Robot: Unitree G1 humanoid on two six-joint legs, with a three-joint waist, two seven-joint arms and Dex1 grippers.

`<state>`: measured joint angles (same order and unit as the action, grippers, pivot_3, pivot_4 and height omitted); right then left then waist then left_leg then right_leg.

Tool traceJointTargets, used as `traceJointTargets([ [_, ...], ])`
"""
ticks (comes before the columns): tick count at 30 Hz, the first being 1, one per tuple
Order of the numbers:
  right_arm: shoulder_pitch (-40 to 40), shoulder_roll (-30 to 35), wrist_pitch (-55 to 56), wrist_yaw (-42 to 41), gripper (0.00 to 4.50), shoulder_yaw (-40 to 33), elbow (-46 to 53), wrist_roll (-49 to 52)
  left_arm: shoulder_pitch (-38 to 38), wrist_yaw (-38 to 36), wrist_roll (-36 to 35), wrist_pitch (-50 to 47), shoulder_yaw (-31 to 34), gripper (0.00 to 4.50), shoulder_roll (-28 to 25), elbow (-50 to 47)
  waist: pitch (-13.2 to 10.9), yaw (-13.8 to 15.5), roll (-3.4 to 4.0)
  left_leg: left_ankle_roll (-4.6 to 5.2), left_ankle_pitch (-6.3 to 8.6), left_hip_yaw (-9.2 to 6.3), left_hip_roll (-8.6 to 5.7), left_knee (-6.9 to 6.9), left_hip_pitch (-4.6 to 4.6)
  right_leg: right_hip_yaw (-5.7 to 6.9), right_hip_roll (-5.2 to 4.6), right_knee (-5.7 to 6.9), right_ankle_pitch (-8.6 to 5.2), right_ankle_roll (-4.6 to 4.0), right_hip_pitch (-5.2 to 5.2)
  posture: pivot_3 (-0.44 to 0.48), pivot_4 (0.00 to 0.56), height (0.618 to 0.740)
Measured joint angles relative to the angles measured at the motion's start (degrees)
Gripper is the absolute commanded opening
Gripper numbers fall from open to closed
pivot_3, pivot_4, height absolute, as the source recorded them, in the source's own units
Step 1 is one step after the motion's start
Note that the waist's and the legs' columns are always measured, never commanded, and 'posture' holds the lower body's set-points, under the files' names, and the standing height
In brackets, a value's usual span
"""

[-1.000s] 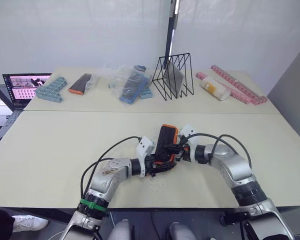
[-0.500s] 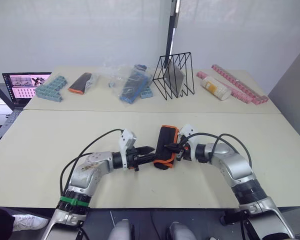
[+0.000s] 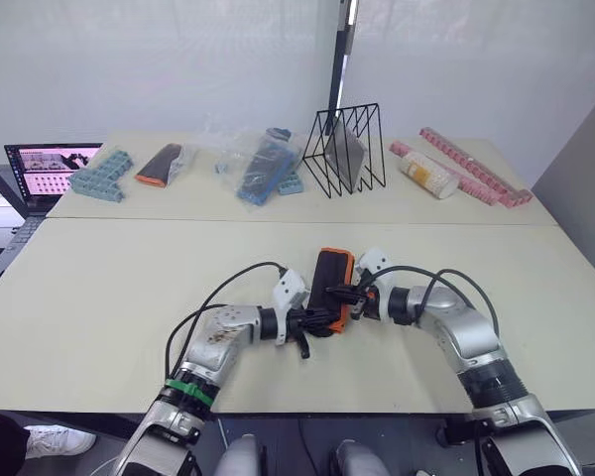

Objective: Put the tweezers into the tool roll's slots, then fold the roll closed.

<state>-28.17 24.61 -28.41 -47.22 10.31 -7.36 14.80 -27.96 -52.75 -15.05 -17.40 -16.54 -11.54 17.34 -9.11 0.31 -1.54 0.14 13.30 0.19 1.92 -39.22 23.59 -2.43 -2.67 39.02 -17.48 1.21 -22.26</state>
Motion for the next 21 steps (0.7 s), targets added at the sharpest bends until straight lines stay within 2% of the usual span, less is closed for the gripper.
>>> traceJointTargets([
  [8, -2.55, -4.84, 8.04, 1.16, 0.0, -0.43, -11.43, -0.16, -0.35, 0.46, 1.55, -5.4, -1.55, 0.03, -3.04, -1.76, 0.74, -1.27, -0.18, 0.04, -0.03, 0.0, 0.09, 0.05, -0.51, -0.03, 0.19, 0.01, 0.0, 0.0, 0.32, 0.0, 0.15, 0.685],
  [21, -20.93, -10.2, 25.09, 7.88, 0.0, -4.07, -46.98, -6.73, 1.88, 0.58, 1.32, -8.91, -0.67, 0.03, -4.72, -5.78, 1.43, -2.69, 0.01, 0.05, 0.0, 0.07, 0.11, 0.64, -0.78, -0.12, 0.14, 0.02, -0.04, -0.22, 0.34, 0.0, 0.15, 0.685],
])
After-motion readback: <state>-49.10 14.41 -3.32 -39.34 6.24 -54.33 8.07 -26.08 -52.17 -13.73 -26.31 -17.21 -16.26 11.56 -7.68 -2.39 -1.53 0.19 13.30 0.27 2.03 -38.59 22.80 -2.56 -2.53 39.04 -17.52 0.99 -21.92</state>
